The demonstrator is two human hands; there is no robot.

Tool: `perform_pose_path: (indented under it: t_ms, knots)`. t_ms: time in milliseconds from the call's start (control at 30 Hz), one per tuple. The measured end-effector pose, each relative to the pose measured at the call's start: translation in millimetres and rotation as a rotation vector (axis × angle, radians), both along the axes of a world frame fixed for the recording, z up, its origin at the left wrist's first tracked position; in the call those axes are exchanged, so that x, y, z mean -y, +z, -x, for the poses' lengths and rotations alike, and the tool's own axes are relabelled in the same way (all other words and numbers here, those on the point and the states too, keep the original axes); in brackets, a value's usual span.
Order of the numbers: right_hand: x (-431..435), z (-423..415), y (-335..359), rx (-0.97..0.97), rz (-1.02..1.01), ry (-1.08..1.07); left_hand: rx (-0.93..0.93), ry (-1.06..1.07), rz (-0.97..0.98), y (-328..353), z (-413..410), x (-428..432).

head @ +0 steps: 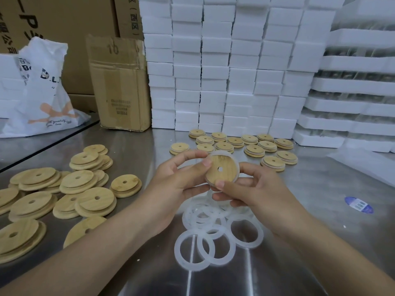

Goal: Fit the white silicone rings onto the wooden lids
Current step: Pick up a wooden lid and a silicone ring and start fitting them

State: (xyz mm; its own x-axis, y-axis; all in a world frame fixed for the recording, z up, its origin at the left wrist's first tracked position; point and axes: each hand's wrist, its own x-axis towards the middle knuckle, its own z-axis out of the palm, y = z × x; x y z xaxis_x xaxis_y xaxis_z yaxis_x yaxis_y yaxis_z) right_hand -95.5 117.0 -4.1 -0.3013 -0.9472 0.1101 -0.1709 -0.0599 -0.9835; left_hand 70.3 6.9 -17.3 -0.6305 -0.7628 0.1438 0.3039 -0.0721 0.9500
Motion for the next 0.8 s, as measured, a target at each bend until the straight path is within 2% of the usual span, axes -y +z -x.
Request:
perform_pose_path:
  t_ms: [100, 300, 400, 667, 800]
  knots:
    - [0, 1, 1, -0.079, 0.016, -0.019, 0.024, 0.053, 0.072, -1, 0, -1]
    - [-2, 8, 4, -0.245, 0.211, -0.148, 0.114, 0.086, 0.241, 0, -1, -2]
    - [-3, 9, 5, -0.256, 0.246, -0.169, 0.125, 0.104, 0.292, 0, 0, -2]
    - [-3, 12, 12, -0.33, 0.196, -0.135, 0.13, 0.114, 0.424, -1, -1, 3]
    - [-4, 13, 17, -0.297, 0.196, -0.129, 0.143, 0.067, 0.461, 0, -1, 7]
